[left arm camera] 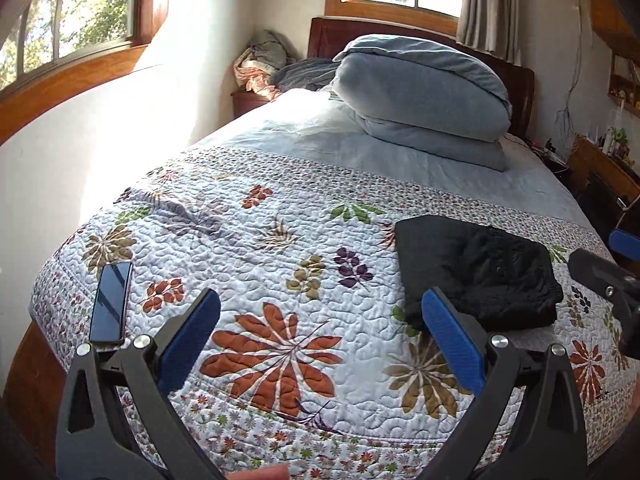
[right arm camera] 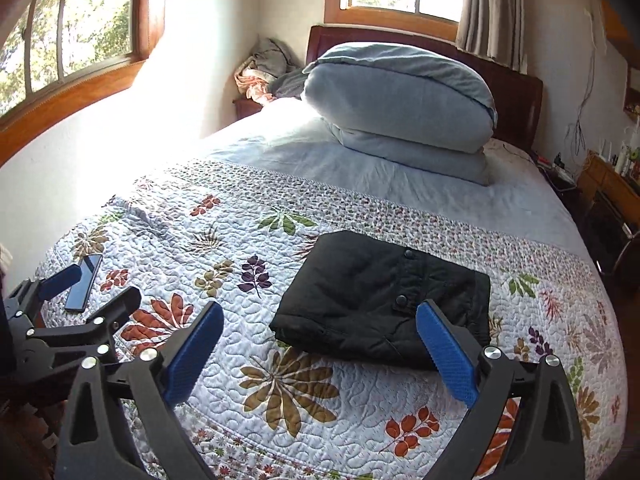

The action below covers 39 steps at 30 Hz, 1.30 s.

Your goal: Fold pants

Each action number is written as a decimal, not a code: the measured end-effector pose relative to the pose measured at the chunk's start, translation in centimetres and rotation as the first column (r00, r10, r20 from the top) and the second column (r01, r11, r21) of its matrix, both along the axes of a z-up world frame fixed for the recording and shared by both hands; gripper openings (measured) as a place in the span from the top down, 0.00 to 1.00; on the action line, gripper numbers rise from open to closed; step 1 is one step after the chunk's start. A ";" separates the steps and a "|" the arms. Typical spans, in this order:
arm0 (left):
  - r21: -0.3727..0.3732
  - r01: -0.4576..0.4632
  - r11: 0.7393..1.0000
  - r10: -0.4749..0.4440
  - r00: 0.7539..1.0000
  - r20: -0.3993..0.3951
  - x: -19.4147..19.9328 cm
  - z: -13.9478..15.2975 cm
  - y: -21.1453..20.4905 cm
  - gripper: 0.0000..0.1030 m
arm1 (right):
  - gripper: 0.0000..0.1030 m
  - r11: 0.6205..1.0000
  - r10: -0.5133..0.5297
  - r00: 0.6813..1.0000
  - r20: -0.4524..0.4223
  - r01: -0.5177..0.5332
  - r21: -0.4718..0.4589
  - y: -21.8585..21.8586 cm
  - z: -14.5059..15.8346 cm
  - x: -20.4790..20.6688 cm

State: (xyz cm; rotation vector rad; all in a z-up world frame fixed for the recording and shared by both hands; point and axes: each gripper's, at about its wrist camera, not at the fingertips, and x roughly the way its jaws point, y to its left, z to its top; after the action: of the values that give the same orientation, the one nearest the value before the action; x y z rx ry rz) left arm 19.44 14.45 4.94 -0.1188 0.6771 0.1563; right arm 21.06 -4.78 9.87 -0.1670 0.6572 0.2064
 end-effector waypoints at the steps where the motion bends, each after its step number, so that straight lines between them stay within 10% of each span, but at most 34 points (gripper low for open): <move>1: -0.003 -0.050 0.999 0.050 0.999 -0.002 -0.3 -0.5 1.5 0.03 | 0.05 0.999 0.024 1.000 0.020 -0.023 -0.022 1.4 0.2 -0.1; 9: 0.057 -0.291 0.955 0.293 0.956 -0.034 -2.5 -3.4 9.9 0.03 | 0.05 0.977 0.181 0.980 0.087 -0.168 -0.134 10.0 0.5 -1.2; 20: 0.003 -0.194 0.981 0.194 0.981 -0.014 -2.3 -2.1 7.8 0.03 | 0.05 0.963 0.220 0.972 0.080 -0.203 -0.175 12.8 -0.1 -2.2; 26: -0.052 -0.024 0.998 0.024 1.000 -0.002 -1.1 -0.5 1.9 0.03 | 0.05 0.980 0.116 0.990 0.083 -0.101 -0.169 7.6 0.3 -2.5; 32: 0.045 0.118 0.992 -0.118 0.993 -0.009 0.6 0.1 -5.8 0.03 | 0.04 0.992 -0.067 0.996 0.061 0.074 -0.106 -1.7 0.0 -2.4; 39: 0.117 0.207 0.971 -0.204 0.978 -0.039 1.9 -0.4 -11.9 0.03 | 0.04 0.938 -0.344 0.938 -0.028 0.342 -0.051 -14.5 -2.9 -1.8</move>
State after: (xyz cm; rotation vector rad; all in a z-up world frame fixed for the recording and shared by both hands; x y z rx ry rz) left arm 21.31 2.50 4.52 0.0695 0.7004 -0.0006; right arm 19.27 -19.31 6.96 -0.0895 0.7172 -0.1430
